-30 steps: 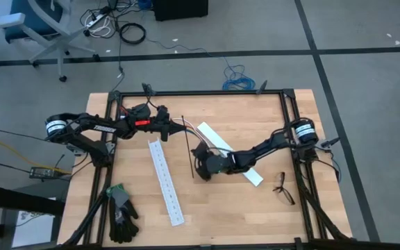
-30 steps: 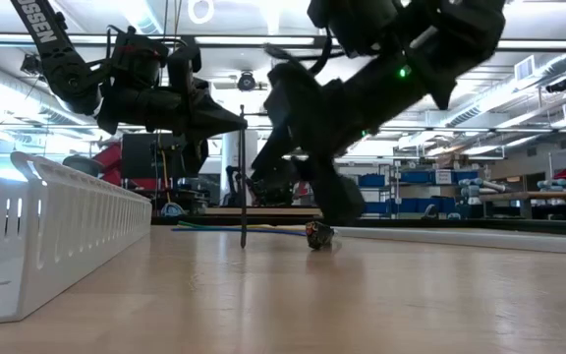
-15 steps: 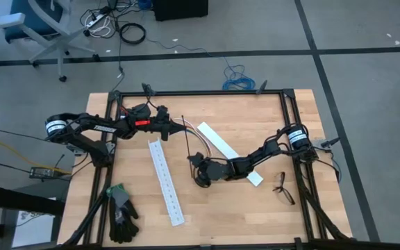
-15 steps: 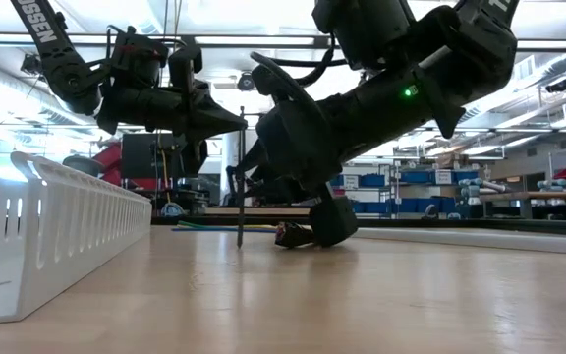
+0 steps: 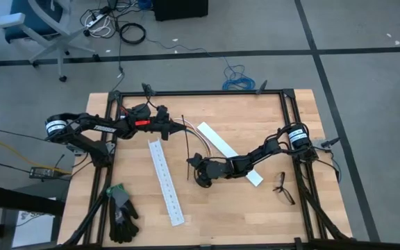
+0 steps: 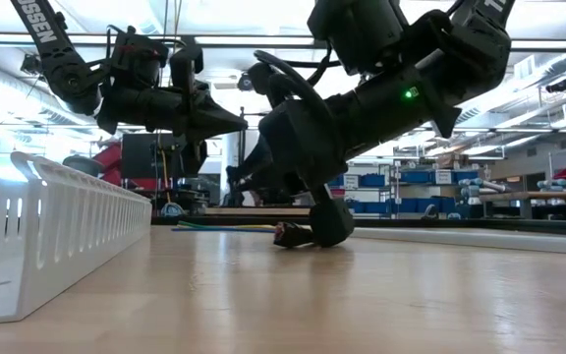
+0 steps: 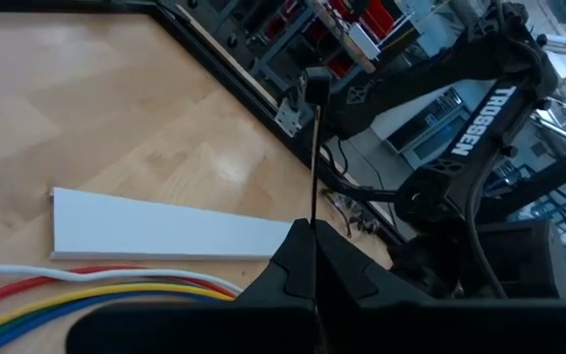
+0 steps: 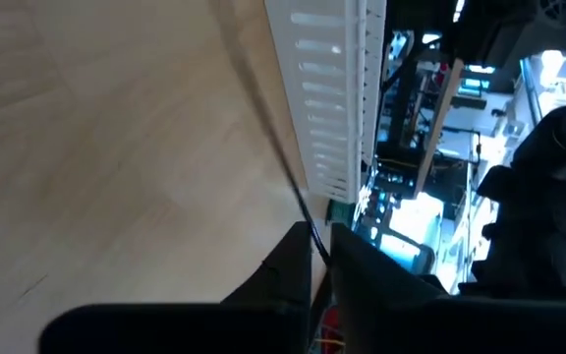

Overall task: Ziptie cables
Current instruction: Wrap the cables together using the black zip tie

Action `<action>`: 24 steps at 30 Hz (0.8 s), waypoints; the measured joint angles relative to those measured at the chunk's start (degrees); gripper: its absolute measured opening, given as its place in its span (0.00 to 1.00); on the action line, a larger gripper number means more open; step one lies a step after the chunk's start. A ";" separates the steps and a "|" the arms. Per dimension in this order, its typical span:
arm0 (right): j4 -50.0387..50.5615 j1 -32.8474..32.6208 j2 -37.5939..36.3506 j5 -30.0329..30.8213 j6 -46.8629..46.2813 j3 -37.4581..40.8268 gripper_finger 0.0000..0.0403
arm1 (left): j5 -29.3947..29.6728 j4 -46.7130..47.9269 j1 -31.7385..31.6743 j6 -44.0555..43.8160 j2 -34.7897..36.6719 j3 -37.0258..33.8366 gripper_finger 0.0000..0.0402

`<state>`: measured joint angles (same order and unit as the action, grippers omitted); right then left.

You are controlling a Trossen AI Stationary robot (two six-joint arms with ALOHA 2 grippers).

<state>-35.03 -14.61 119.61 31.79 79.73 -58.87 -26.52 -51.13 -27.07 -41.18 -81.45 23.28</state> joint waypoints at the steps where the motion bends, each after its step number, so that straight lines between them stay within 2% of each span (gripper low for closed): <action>1: 0.02 0.00 0.00 0.01 -0.61 0.00 0.04 | 0.11 0.00 0.00 0.22 -0.02 0.00 0.00; 5: 0.63 0.62 -0.23 0.49 -9.85 0.15 0.01 | 1.22 -0.03 0.21 3.63 -0.02 -0.02 0.00; 9: 0.68 2.10 -1.33 -0.80 -24.64 0.22 0.00 | 2.78 -0.05 1.39 8.31 -0.02 -0.02 0.00; 13: 0.43 3.84 -3.57 -9.35 -43.82 0.24 0.00 | 3.66 0.31 3.81 14.31 -0.02 -0.05 0.00; 17: 0.16 7.48 -5.91 -18.82 -63.33 0.16 0.00 | 8.23 0.73 6.81 22.85 -0.02 -0.06 0.00; 24: -0.03 10.56 -9.22 -26.08 -85.34 0.16 0.00 | 13.23 1.39 11.49 37.64 -0.02 -0.06 0.00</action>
<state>-35.06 -4.05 110.39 5.71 -5.61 -58.71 -13.29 -49.75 -15.58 -3.54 -81.47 23.22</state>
